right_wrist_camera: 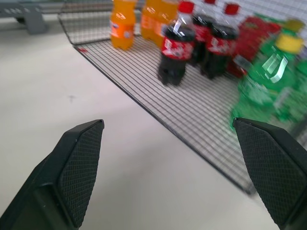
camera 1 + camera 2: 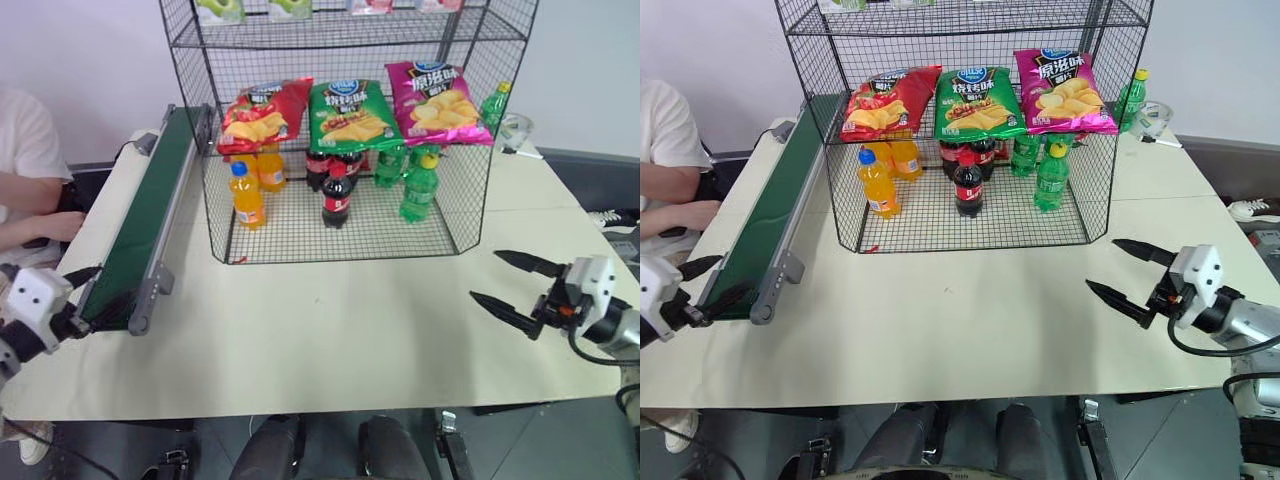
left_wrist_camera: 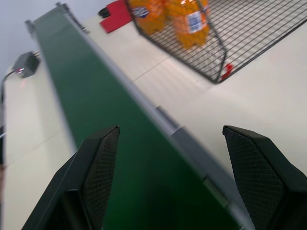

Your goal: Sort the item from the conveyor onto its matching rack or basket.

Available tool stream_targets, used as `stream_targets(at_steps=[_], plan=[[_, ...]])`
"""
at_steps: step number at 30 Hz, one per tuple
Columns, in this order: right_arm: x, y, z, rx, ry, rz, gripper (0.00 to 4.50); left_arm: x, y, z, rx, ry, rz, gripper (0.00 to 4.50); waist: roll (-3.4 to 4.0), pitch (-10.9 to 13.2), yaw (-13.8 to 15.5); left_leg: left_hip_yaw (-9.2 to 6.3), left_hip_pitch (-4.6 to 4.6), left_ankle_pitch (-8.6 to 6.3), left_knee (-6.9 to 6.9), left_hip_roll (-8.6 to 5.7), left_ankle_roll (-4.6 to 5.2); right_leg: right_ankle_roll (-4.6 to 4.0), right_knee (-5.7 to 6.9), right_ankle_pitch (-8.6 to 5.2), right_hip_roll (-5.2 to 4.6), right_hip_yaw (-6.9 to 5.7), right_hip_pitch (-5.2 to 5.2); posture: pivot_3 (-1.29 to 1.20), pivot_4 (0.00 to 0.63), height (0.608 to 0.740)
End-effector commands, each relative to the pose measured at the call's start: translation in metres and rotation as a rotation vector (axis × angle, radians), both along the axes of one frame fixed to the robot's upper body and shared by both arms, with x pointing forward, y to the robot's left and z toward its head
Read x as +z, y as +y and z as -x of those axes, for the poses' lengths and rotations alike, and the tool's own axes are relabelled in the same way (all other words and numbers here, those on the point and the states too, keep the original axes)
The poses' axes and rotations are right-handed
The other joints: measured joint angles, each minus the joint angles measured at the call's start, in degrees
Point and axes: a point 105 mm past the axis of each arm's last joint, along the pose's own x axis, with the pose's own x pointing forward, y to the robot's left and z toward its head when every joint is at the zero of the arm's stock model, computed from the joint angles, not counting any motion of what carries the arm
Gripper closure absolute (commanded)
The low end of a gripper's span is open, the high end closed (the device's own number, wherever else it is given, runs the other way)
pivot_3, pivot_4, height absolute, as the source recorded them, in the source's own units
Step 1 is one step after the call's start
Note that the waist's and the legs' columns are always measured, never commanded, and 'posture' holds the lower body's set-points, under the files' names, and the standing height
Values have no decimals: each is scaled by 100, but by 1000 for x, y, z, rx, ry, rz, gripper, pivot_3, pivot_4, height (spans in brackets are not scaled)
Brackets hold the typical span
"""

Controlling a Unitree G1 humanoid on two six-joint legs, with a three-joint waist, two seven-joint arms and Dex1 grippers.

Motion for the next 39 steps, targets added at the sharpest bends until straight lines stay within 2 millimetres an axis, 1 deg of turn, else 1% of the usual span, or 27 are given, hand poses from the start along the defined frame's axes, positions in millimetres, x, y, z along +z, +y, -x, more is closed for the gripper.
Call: stream_targets(at_steps=[1,4,8,11,14,16,21,28,32,39], plan=[[7,-12,3,-19,-34,36,0,16,6,2,-2,-49,-53,900,0,0,-8,0,0,0,0,0,0,0,0,0,0,0,0,0,150,740],[6,-13,2,-24,-33,32,0,17,8,-1,13,-53,-32,900,1,1,-16,0,0,0,-4,0,0,0,0,0,0,0,-1,0,150,740],[3,-11,-1,-18,-31,29,0,19,3,-5,-12,-69,-40,900,1,1,-17,0,0,0,-4,1,0,2,-1,1,1,0,-3,0,150,740],[3,-9,-5,-9,-42,34,0,24,0,-5,-35,-94,20,900,2,1,-18,0,0,0,-5,0,0,2,0,1,1,0,-3,0,150,740],[5,-7,-6,8,-48,35,0,23,-1,-4,-41,-113,9,900,3,2,-23,0,0,0,-6,0,0,6,-1,3,1,0,-3,0,150,740],[7,-7,-7,12,-54,36,0,20,2,-5,-17,-106,9,900,2,2,-20,1,0,0,-6,1,0,11,0,6,1,1,-3,0,150,740],[16,1,-10,32,-83,4,0,25,-1,-12,-25,-142,-7,900,2,2,-10,0,0,0,-5,0,0,9,0,5,1,0,-4,0,150,740],[21,14,-2,96,-78,-60,0,26,-5,-13,-47,-150,-9,900,2,2,-17,0,-1,0,-7,0,0,13,-2,7,1,1,-6,0,150,740],[19,21,3,128,-52,-86,0,24,-8,-14,-64,-149,-10,900,3,2,-16,0,-1,0,-7,0,0,11,-2,6,1,1,-6,0,150,740],[16,24,-1,117,-52,-75,0,21,-12,-13,-78,-146,-17,900,3,2,-15,0,-1,0,-7,0,0,12,-2,6,0,1,-6,0,150,740]])
